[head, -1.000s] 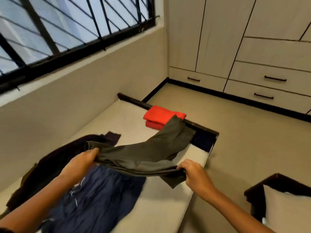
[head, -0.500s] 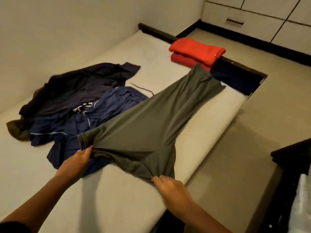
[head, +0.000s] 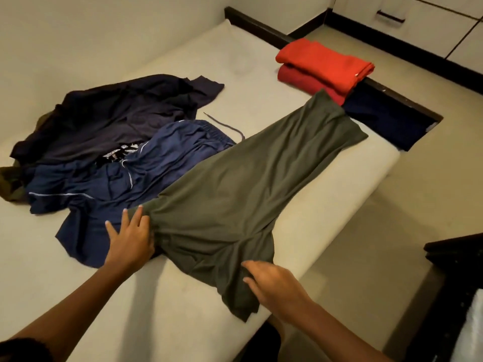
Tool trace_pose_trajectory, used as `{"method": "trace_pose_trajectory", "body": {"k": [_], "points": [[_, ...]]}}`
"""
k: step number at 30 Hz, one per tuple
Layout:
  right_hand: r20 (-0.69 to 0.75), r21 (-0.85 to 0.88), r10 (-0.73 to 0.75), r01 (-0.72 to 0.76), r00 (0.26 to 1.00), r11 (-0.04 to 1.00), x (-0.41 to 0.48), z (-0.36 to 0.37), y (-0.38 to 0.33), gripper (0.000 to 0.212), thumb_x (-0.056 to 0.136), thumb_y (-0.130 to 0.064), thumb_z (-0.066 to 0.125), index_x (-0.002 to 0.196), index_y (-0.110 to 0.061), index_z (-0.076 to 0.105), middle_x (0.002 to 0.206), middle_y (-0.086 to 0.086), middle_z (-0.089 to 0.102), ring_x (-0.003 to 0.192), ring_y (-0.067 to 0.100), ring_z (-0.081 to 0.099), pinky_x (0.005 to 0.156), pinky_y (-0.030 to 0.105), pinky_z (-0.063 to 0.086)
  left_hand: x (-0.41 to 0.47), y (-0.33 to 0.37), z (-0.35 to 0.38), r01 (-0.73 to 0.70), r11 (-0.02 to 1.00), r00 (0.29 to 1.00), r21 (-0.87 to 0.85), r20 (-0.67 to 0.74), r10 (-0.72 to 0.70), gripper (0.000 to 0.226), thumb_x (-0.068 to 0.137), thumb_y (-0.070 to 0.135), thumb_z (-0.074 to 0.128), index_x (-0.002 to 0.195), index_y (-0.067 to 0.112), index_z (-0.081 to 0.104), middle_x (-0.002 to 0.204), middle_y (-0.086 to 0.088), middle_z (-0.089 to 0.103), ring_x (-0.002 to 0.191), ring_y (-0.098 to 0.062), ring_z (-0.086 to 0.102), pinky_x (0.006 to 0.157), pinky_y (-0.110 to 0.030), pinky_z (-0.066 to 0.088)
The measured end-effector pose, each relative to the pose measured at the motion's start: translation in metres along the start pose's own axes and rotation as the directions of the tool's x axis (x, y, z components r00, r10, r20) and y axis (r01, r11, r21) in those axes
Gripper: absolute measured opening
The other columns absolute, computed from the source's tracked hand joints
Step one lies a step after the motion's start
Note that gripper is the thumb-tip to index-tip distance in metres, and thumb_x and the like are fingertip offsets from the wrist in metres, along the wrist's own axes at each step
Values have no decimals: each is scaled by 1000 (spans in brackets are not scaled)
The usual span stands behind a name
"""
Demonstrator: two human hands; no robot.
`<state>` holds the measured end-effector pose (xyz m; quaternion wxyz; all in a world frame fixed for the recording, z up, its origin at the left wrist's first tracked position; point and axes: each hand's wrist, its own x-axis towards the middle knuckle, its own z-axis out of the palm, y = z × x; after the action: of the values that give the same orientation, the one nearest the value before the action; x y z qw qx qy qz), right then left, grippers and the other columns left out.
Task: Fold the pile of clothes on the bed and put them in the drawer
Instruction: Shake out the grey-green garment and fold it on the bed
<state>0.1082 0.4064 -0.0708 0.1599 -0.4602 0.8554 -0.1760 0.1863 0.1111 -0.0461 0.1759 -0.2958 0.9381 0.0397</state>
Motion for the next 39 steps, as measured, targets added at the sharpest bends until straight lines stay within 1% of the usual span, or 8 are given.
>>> {"method": "trace_pose_trajectory", "body": {"k": [6,10,16,23,25,32,36,39], "points": [[26,48,224,-225,974,973,57,-89,84,31,97,-27,40,117,-10,58,114,8,63,103,25,58,86,33,46,70,89,-47,-160,987,984,-20,-86,158,27,95,22,47,114,3,51,157,-12,13,144,-35,1,110,-63,3],[-14,-17,347,-347,938,938,90,-137,142,25,96,-26,44,112,-11,56,114,7,62,107,25,54,86,35,44,113,151,-76,-234,972,969,0,-83,233,33,98,27,42,123,6,48,157,-10,10,145,-32,-3,112,-58,-1],[-40,-156,349,-351,936,923,150,-197,230,23,97,-24,42,111,-11,54,114,6,59,108,23,51,84,30,40,194,230,-99,-278,960,958,-16,-78,276,36,98,27,39,127,7,47,153,-8,24,145,-29,5,114,-53,2],[-6,-313,168,-161,986,936,219,-220,301,15,92,-11,50,100,-2,58,106,14,60,101,34,53,75,43,44,253,284,-98,-147,968,988,-204,-84,133,32,95,35,50,113,10,57,119,-9,58,113,-26,49,99,-39,33],[-3,-334,103,-98,995,937,243,-224,318,12,91,-8,51,100,-2,57,107,15,59,98,35,56,64,43,45,270,296,-96,-113,959,993,-260,-57,101,40,92,43,53,116,11,56,118,-8,58,111,-25,51,94,-38,36],[70,-307,26,-3,997,952,306,-216,352,33,98,-15,42,130,-7,41,141,9,40,110,36,53,71,41,46,285,319,-64,61,942,995,-331,-60,-86,25,95,34,49,103,10,54,109,-11,57,101,-28,51,88,-41,40],[173,-414,36,40,984,909,322,-215,363,24,94,-10,46,117,-4,49,119,15,52,104,36,54,66,36,33,282,325,-62,89,882,972,-464,-155,-179,19,98,28,45,98,9,49,102,-15,61,95,-34,53,83,-42,39],[98,-437,43,5,994,900,332,-224,363,19,92,0,43,107,2,54,113,20,52,101,39,55,65,37,31,285,329,-71,140,829,941,-542,-187,-281,23,100,29,41,101,7,45,100,-18,63,92,-38,56,80,-43,41]]}}
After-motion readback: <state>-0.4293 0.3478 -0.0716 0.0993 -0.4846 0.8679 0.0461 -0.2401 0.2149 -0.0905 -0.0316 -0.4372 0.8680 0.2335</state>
